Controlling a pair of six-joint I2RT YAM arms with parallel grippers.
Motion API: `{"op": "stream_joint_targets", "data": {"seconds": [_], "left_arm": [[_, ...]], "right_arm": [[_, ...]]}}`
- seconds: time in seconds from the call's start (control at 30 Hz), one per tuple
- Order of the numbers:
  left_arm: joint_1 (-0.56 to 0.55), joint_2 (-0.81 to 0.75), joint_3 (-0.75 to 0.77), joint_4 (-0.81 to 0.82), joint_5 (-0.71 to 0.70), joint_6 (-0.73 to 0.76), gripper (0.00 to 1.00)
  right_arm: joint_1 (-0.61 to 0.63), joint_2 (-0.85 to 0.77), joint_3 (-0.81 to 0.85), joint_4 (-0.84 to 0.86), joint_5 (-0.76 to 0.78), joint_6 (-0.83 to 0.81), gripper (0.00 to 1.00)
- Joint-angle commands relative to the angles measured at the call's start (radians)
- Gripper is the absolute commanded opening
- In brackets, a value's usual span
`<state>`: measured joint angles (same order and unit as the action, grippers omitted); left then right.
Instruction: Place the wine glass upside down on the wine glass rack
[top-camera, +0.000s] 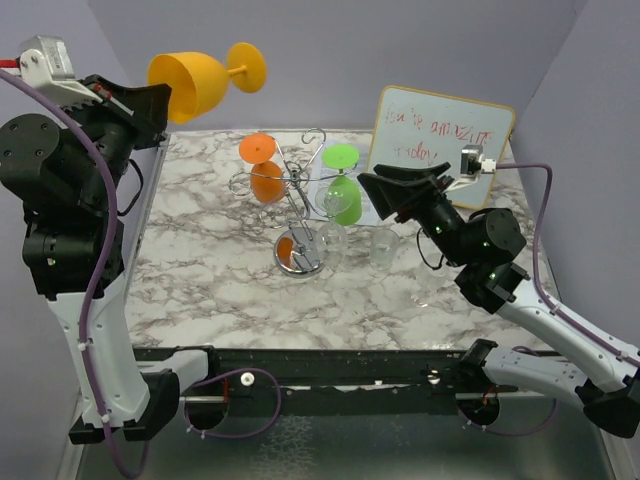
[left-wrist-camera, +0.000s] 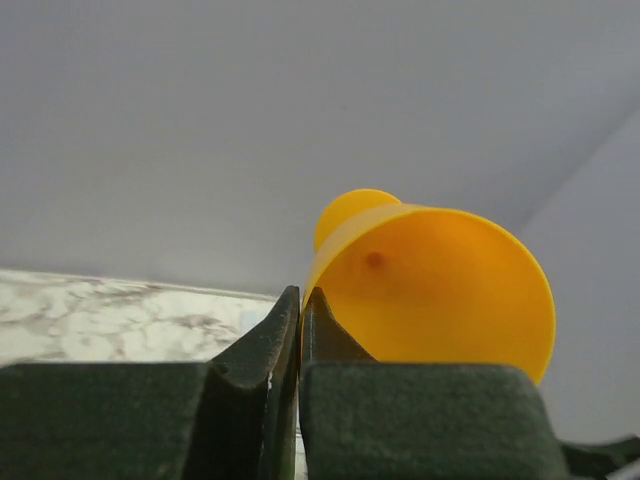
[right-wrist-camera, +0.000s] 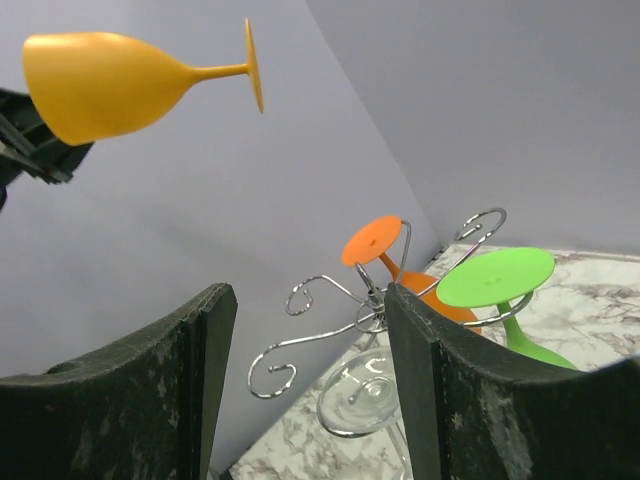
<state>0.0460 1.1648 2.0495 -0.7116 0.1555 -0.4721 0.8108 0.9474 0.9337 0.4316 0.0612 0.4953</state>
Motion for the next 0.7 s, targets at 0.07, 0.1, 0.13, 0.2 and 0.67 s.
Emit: {"op": "stream_joint_targets", "data": {"seconds": [0.07, 0.1, 0.13, 0.2, 0.67], "left_arm": [[-0.001, 0.062, -0.155, 0.254, 0.403, -0.265, 0.0], [-0.001, 0.068, -0.182, 0.3, 0.431, -0.301, 0.0], [-0.006, 0.074, -0.212, 0.349, 0.457, -0.339, 0.0], [-0.031, 0.085, -0.266, 0.448, 0.495, -0.405, 0.0], [-0.435, 0.086, -0.573, 0.982, 0.323, -0.396, 0.0]], "right_arm": [[0.006, 0.013, -0.015, 0.088, 0.168, 0.198, 0.66], [0.006, 0.015, -0.023, 0.092, 0.19, 0.231, 0.66], [0.007, 0.017, -0.03, 0.095, 0.206, 0.263, 0.66], [0.006, 0.024, -0.036, 0.101, 0.222, 0.314, 0.66], [0.006, 0.15, -0.003, 0.324, 0.157, 0.544, 0.71]]}}
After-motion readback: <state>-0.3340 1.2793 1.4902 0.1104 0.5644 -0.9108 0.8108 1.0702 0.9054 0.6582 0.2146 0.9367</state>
